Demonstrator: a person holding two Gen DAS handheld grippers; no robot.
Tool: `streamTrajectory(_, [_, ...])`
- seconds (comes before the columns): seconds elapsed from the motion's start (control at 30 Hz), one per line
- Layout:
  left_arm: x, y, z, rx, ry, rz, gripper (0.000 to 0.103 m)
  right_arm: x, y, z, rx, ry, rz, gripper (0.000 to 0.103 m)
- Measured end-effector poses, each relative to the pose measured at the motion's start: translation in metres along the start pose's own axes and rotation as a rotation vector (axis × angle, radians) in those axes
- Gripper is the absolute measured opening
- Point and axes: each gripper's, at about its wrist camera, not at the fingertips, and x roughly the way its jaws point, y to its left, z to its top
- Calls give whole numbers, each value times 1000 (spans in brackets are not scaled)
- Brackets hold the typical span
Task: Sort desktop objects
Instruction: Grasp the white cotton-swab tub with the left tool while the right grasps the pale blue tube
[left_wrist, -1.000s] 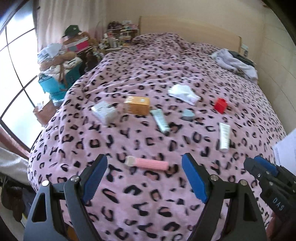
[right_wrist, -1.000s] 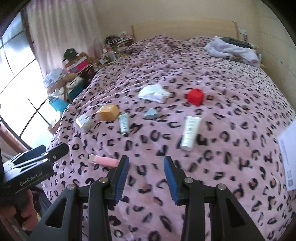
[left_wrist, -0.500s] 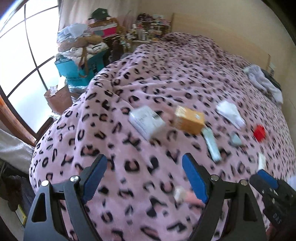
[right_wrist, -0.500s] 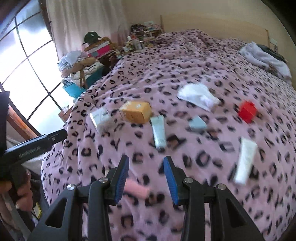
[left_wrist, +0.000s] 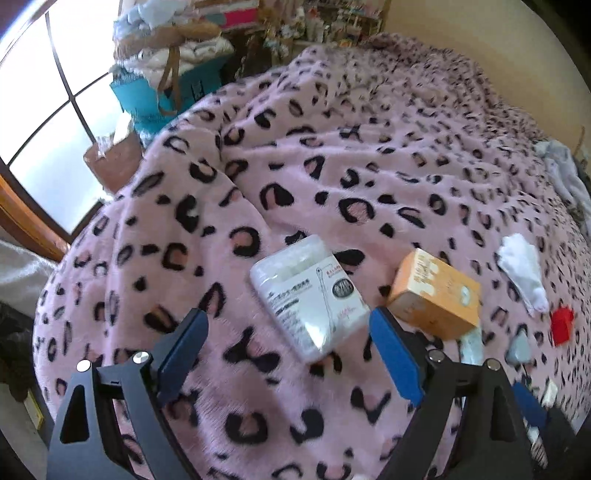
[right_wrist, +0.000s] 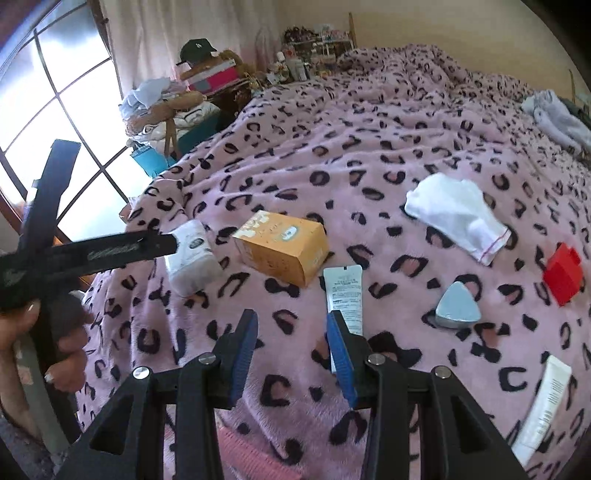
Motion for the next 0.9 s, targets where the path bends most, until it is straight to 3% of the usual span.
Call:
streamTrajectory(0.3, [40, -5, 16, -110, 57, 11, 90, 26, -11, 3, 0, 23, -10, 40])
streamTrajectory(0.53, [58, -21, 14, -64, 61, 26, 90, 54, -16, 7, 9, 48, -28, 40])
streamTrajectory(0.67, [64, -24, 12, -43, 53, 41, 90, 62, -15, 8, 7, 33, -58, 49])
streamTrajectory(0.83, [79, -29, 9, -12, 65, 75, 89, 75, -28, 4, 44, 56, -101, 52])
streamTrajectory(0.9, [82, -31, 8, -2, 58, 89, 82, 82, -37, -1, 88, 70, -79, 52])
